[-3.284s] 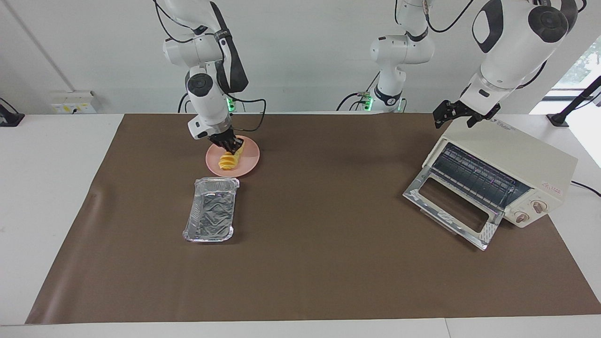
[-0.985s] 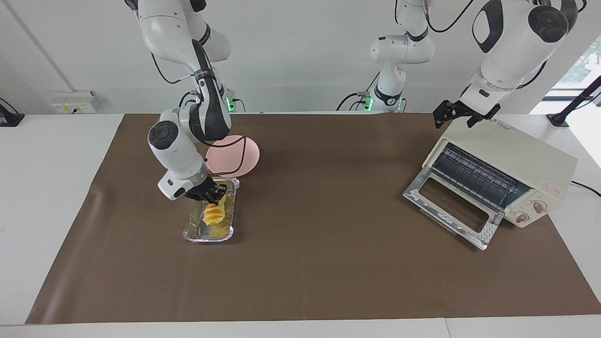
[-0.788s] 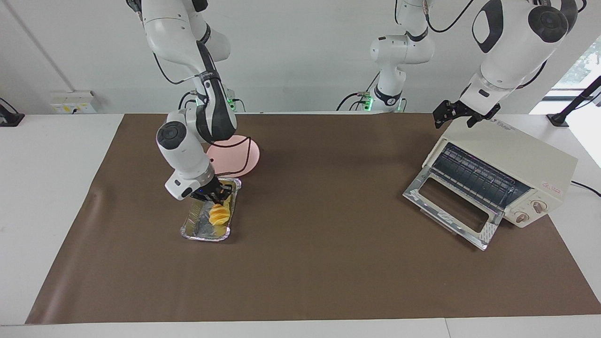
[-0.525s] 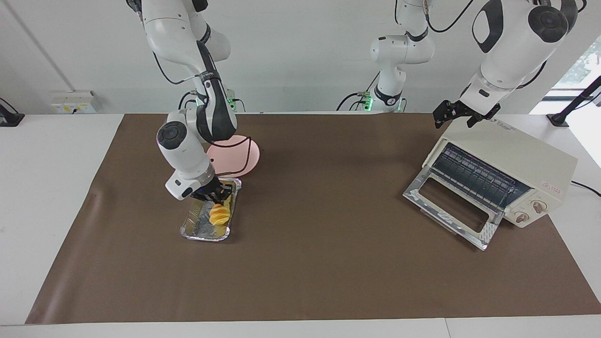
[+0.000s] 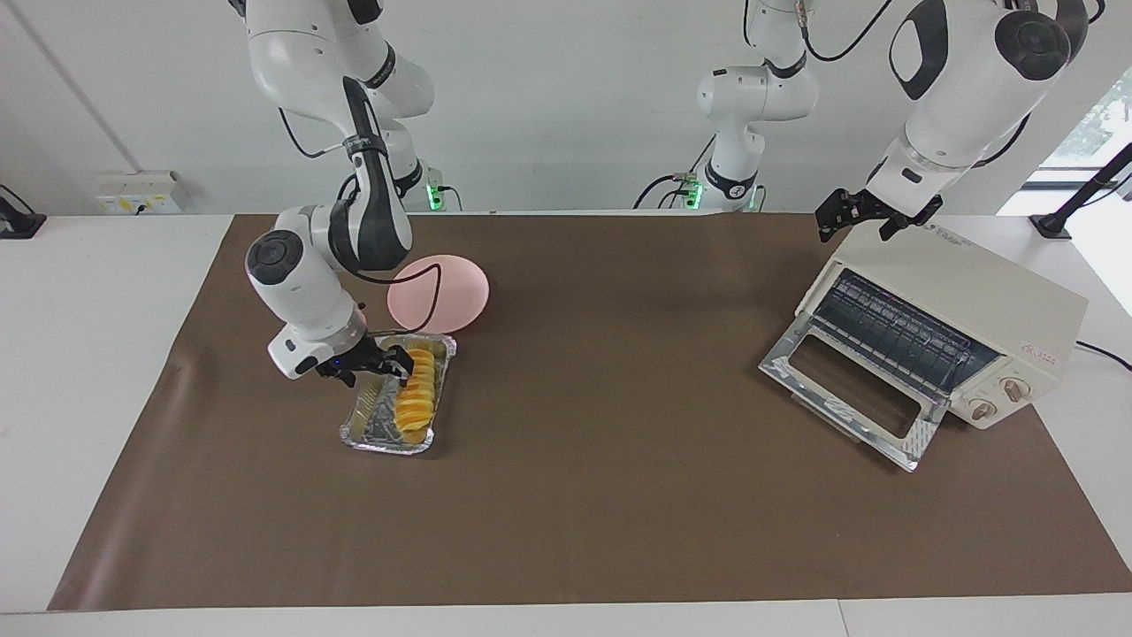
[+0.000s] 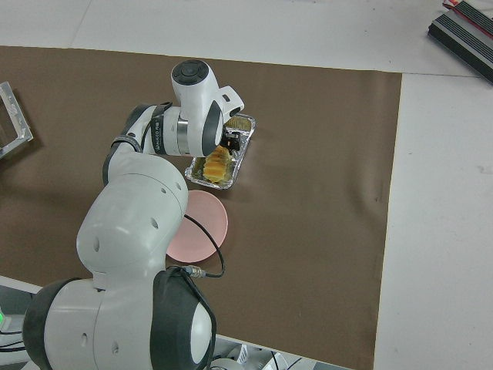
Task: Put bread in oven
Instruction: 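Lower the bread into the foil tray and open the right gripper, then grasp the foil tray rim with the right gripper and slide it toward the oven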
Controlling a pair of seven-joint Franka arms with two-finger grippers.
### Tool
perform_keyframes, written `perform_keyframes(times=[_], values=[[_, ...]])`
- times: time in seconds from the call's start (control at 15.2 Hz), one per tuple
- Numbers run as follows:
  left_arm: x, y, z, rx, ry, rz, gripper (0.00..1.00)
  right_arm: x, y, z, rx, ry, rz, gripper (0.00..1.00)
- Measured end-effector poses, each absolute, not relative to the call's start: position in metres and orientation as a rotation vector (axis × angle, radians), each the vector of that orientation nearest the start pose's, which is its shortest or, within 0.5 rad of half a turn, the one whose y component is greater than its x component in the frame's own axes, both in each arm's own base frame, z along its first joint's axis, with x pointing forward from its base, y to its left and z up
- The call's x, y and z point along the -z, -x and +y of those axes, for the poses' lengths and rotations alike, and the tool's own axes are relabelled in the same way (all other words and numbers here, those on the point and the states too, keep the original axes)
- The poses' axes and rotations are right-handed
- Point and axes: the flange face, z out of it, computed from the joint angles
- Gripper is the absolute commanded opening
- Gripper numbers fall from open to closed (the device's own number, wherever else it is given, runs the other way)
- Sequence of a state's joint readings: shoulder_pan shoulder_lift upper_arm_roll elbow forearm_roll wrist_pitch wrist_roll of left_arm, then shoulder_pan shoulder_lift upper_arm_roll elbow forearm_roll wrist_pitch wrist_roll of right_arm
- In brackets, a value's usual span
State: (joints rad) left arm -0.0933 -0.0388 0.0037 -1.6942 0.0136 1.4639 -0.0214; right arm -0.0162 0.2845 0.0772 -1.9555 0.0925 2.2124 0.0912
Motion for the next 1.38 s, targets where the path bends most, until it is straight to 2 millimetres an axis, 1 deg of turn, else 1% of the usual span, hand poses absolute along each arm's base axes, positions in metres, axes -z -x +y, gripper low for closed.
perform_keyframes(times=[0.26,0.39,0.46,0.53,0.59,0.72,0.79,1.05,1.18,1.31,1.38], values=[[-0.58,-0.524,-0.045,-0.296,3.102,0.106,1.0,-0.337,-0.606,0.036,-0.05,3.044,0.14,1.0],[-0.58,-0.524,-0.045,-0.296,3.102,0.106,1.0,-0.334,-0.605,0.035,-0.055,3.045,0.144,1.0],[-0.58,-0.524,-0.045,-0.296,3.102,0.106,1.0,-0.33,-0.602,0.032,-0.065,3.046,0.151,0.97],[-0.58,-0.524,-0.045,-0.296,3.102,0.106,1.0,-0.323,-0.599,0.028,-0.08,3.046,0.162,0.91],[-0.58,-0.524,-0.045,-0.296,3.102,0.106,1.0,-0.317,-0.595,0.024,-0.092,3.046,0.174,0.75],[-0.58,-0.524,-0.045,-0.296,3.102,0.106,1.0,-0.309,-0.59,0.017,-0.114,3.046,0.192,0.18],[-0.58,-0.524,-0.045,-0.296,3.102,0.106,1.0,-0.308,-0.589,0.017,-0.118,3.046,0.194,0.0],[-0.58,-0.524,-0.045,-0.296,3.102,0.106,1.0,-0.309,-0.589,0.018,-0.117,3.046,0.189,0.0],[-0.58,-0.524,-0.045,-0.296,3.102,0.106,1.0,-0.31,-0.591,0.022,-0.092,3.045,0.18,0.0],[-0.58,-0.524,-0.045,-0.296,3.102,0.106,1.0,-0.317,-0.595,0.034,-0.055,3.042,0.153,0.0],[-0.58,-0.524,-0.045,-0.296,3.102,0.106,1.0,-0.325,-0.599,0.048,-0.031,3.039,0.138,0.0]])
